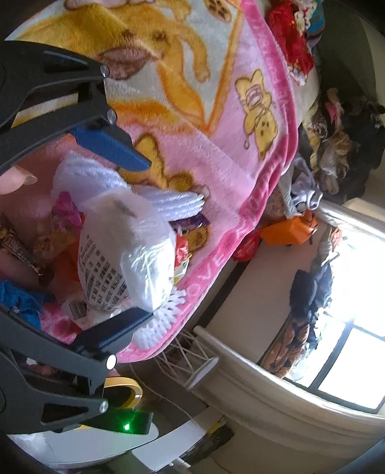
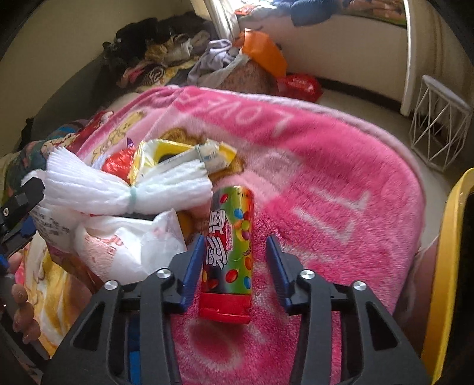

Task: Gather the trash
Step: 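Grasp the red-capped candy tube with the right tool while the left tool grasps the white plastic bag, then carry both items over the yellow bin and open both tools to drop them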

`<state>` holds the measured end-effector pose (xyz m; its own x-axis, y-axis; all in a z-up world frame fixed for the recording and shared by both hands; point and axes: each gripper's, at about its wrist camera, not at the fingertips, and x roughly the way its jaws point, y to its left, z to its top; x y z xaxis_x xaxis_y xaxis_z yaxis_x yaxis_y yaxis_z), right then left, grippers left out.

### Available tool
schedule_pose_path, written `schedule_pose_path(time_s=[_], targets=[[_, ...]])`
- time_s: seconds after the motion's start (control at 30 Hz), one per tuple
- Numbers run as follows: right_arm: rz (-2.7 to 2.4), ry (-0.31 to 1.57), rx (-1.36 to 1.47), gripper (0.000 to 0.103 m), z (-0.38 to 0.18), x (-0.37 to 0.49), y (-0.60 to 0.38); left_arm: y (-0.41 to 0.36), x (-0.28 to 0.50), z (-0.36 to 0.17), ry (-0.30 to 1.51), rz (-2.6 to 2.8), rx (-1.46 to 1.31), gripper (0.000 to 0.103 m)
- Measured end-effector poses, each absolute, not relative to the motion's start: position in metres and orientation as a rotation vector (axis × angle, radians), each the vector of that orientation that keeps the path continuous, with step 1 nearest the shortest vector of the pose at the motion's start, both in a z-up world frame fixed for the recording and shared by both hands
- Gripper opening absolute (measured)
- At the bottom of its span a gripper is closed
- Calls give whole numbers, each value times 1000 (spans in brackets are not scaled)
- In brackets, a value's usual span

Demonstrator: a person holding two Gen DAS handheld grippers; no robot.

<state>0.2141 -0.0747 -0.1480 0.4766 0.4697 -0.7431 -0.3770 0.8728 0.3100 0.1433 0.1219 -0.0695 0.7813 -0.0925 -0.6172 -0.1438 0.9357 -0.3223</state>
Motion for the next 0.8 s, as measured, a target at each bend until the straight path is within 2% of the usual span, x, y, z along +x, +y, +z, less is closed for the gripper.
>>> schedule_pose_path(time_s=[0.03,0.1,0.33,0.6,0.8], targets=[[522,946,108,35,-148,214,-74,121,144,-71,682,23,-368,71],[536,949,103,30,-148,213,-73,118,145,-74,694,12,-371,69],[516,919,138,30,-133,202,-83,109,139,-68,676,1,-364,56],[496,792,152,30,-89,179,-112,105,121,-48,626,45,-358,44],[470,732,224,30,-62,177,-137,99,110,-29,594,55,-333,42]])
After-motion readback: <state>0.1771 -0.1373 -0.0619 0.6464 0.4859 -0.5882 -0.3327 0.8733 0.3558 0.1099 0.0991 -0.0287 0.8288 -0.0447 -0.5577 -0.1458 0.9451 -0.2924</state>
